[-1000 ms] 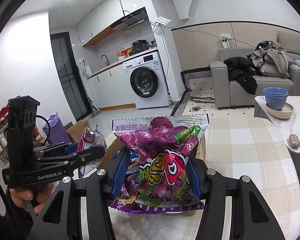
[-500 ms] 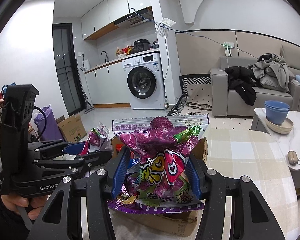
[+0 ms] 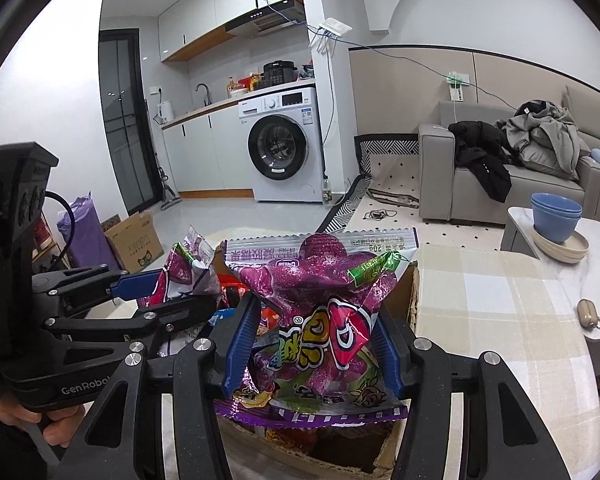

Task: Organize snacks

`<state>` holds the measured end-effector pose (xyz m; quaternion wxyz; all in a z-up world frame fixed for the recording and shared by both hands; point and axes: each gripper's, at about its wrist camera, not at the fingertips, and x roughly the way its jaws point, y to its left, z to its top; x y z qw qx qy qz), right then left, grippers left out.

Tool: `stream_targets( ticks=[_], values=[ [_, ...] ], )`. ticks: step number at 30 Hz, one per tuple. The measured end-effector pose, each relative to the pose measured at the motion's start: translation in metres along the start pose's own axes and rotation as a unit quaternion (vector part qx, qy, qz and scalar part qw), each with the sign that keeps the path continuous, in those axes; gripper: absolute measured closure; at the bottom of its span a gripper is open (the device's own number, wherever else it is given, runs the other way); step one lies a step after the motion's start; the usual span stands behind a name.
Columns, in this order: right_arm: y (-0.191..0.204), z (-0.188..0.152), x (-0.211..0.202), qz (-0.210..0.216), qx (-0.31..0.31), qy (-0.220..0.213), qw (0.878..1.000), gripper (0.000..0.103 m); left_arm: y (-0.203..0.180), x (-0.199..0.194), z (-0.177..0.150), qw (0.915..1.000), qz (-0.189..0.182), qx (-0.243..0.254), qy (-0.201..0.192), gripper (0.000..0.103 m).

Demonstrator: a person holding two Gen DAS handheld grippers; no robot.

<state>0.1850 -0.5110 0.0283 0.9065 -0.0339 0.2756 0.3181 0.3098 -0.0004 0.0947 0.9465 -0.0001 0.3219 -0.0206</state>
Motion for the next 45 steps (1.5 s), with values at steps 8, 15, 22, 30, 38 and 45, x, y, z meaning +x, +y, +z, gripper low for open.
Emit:
stream_targets(
  ticks=[8, 15, 22, 30, 38, 45],
  values=[
    [-0.002, 0.001, 0.012, -0.003, 0.002, 0.018, 1.000, 0.049, -0.002, 0.019, 0.003, 0.9998, 0.000, 0.014, 0.010, 0.062],
    [-0.003, 0.002, 0.020, -0.004, 0.001, 0.038, 0.999, 0.049, 0.005, 0.038, 0.003, 0.9995, -0.009, 0.008, 0.029, 0.062],
    [-0.003, 0.002, 0.013, -0.009, -0.013, 0.031, 0.999, 0.029, 0.009, 0.048, 0.004, 0.9989, -0.019, 0.003, 0.043, 0.062],
    [-0.011, 0.009, -0.018, -0.002, -0.017, 0.000, 1.000, 0.010, 0.006, 0.033, 0.005, 0.9992, -0.023, 0.009, 0.032, 0.048],
    [-0.020, 0.003, -0.036, 0.016, 0.001, -0.001, 1.000, 0.001, 0.014, -0.002, -0.004, 0.9994, -0.034, -0.005, 0.009, 0.020],
    [-0.020, -0.011, -0.050, 0.029, 0.016, -0.024, 0.999, 0.001, 0.023, -0.037, -0.018, 0.9985, -0.046, -0.020, -0.021, 0.001]
  ],
)
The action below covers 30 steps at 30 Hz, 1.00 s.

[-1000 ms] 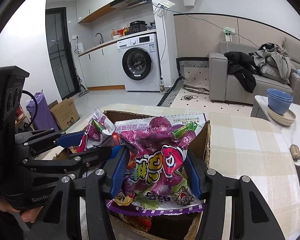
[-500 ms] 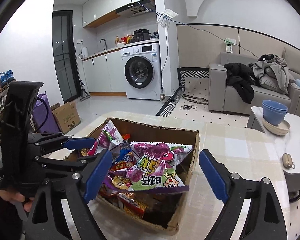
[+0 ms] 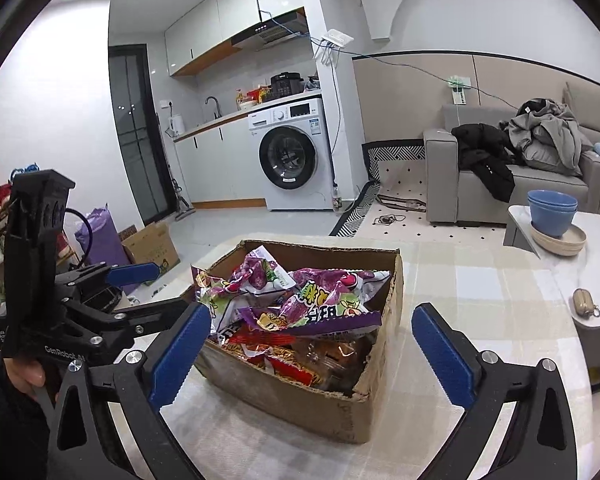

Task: Organize snacks

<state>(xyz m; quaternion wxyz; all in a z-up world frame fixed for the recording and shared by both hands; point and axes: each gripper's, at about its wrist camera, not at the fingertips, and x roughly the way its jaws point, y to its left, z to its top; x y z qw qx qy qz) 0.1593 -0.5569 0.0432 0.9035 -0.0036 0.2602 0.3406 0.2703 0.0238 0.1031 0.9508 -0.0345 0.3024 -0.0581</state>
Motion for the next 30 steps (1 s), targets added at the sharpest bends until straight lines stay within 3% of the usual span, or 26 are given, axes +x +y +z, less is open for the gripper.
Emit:
stream_targets(
  ticks=[13, 30],
  values=[
    [0.013, -0.015, -0.020, 0.010, -0.015, -0.033, 0.999, 0.000, 0.004, -0.043, -0.030, 0.9990, 0.015, 0.009, -0.041, 0.001],
    [0.020, -0.044, -0.018, -0.005, -0.030, -0.063, 0.998, 0.000, 0.011, -0.036, -0.055, 0.9965, 0.038, -0.006, -0.074, 0.001]
  ],
)
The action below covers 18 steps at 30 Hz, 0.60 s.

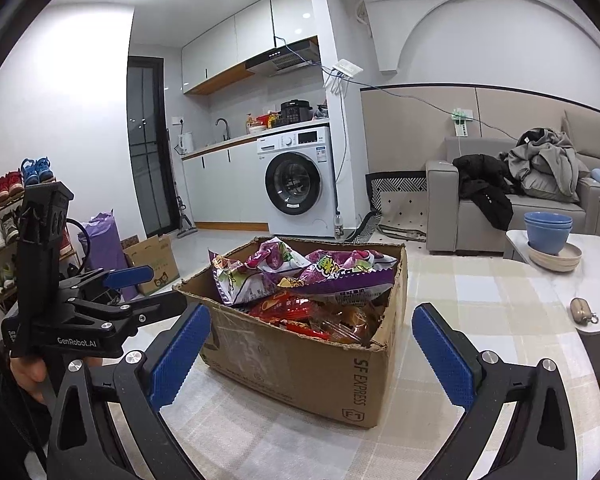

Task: Organize snacks

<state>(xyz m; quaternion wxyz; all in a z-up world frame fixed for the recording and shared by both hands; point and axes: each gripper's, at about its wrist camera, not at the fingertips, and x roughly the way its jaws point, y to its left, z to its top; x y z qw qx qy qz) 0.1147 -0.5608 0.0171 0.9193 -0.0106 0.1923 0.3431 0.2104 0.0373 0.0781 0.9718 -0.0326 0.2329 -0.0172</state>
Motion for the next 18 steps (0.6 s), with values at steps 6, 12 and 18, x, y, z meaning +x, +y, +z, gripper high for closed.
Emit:
stream_targets(
  ticks=[6, 12, 18],
  values=[
    [-0.001, -0.010, 0.000, -0.003, 0.011, -0.007, 1.000, 0.000, -0.002, 0.005, -0.004, 0.9999, 0.004, 0.001, -0.014, 0.001],
    [0.001, -0.012, 0.004, -0.013, 0.002, -0.010, 1.000, 0.000, -0.002, 0.012, -0.010, 0.9996, 0.012, -0.002, -0.025, 0.001],
    [0.004, -0.013, 0.005, -0.013, -0.009, -0.008, 1.000, 0.000, -0.003, 0.017, -0.018, 0.9996, 0.012, 0.003, -0.026, 0.001]
  ],
)
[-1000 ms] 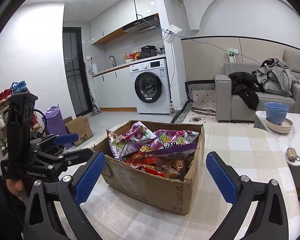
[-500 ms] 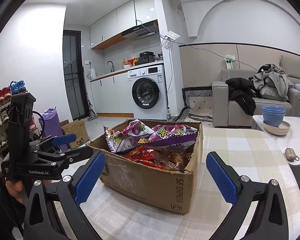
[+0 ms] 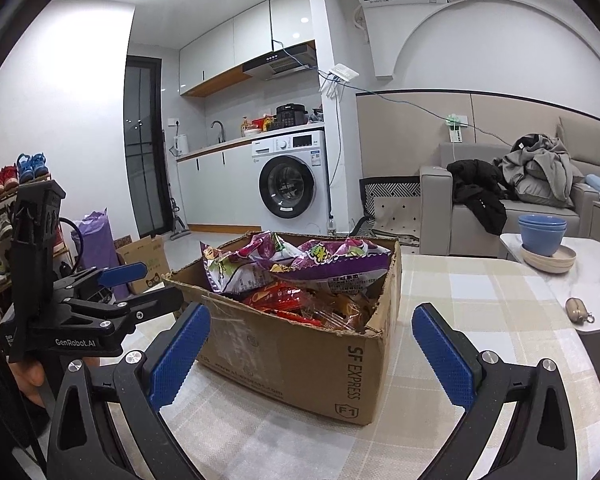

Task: Organize snacks

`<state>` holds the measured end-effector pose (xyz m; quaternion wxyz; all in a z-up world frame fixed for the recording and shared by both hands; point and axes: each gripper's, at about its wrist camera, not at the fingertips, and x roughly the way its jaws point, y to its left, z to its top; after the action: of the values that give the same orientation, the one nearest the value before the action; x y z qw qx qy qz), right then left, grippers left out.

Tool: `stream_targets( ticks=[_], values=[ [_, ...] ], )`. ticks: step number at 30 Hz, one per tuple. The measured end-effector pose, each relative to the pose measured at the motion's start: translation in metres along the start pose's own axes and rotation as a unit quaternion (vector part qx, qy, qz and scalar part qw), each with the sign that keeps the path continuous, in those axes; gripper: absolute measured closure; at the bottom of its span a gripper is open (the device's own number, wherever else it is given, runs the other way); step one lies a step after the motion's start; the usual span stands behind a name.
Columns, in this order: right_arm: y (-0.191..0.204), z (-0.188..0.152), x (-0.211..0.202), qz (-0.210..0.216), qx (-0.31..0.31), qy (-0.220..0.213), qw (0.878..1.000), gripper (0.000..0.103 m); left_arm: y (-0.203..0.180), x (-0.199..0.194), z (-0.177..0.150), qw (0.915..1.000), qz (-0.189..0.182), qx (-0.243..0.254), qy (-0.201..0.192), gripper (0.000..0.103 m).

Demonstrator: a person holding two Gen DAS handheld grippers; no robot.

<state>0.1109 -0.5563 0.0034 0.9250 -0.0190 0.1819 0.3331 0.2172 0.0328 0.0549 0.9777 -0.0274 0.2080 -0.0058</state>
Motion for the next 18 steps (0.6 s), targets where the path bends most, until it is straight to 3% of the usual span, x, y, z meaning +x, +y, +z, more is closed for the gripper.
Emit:
stream_targets(
  ticks=[18],
  values=[
    [0.001, -0.005, 0.000, -0.002, -0.007, 0.001, 1.000, 0.000, -0.004, 0.016, -0.013, 1.0000, -0.001, -0.005, 0.004, 0.001]
  ],
)
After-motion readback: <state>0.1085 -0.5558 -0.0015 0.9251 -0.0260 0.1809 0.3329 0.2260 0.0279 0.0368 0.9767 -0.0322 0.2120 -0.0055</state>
